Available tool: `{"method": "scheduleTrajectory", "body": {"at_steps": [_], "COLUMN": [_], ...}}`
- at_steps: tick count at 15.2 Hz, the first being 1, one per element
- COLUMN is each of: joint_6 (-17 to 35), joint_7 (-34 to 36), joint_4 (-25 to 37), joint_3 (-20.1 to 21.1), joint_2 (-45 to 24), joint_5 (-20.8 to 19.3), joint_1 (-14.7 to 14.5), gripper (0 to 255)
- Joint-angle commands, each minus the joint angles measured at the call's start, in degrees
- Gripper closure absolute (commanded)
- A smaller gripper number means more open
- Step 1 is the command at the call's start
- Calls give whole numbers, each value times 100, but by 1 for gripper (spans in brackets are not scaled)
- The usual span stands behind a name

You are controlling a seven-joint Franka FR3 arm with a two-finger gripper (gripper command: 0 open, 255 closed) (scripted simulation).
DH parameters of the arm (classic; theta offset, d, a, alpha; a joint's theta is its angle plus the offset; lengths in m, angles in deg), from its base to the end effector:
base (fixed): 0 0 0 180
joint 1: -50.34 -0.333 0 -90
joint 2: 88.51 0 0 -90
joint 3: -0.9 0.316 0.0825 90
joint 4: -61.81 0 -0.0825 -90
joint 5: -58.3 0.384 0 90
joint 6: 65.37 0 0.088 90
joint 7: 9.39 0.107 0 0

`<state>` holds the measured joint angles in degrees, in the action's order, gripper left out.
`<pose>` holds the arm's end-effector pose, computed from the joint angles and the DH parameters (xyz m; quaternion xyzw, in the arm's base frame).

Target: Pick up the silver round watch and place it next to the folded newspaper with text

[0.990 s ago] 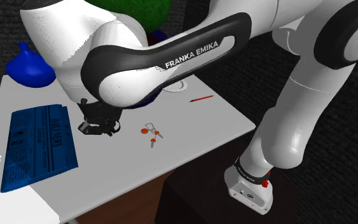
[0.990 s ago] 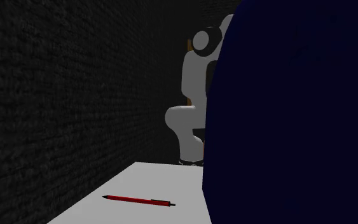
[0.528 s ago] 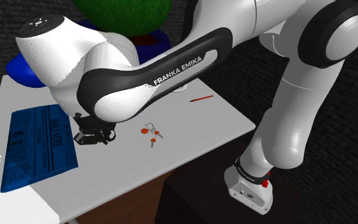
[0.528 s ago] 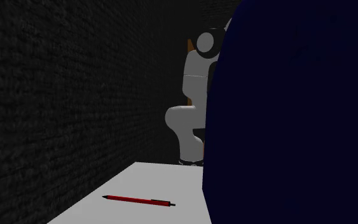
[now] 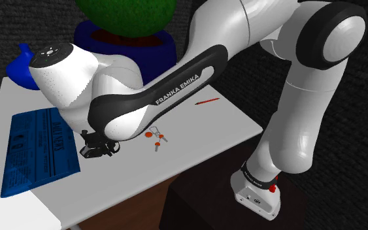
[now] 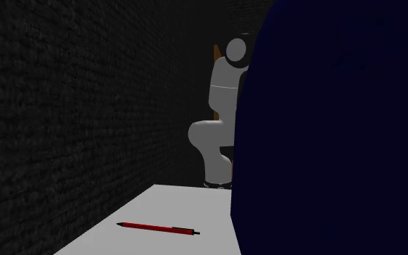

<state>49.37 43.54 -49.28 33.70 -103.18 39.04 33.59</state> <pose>0.4054 0.4249 0.3614 0.9933 0.0497 0.0167 0.1033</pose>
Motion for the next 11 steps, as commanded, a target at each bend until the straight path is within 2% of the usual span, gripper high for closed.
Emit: {"method": "scheduleTrajectory", "body": {"at_steps": [1, 11], "joint_6": [123, 241], "joint_7": [58, 117], "joint_4": [-67, -122], "joint_3": [-19, -42], "joint_2": [-74, -158], "joint_5": [-62, -130], "joint_1": [-13, -30], "gripper": [255, 255]}}
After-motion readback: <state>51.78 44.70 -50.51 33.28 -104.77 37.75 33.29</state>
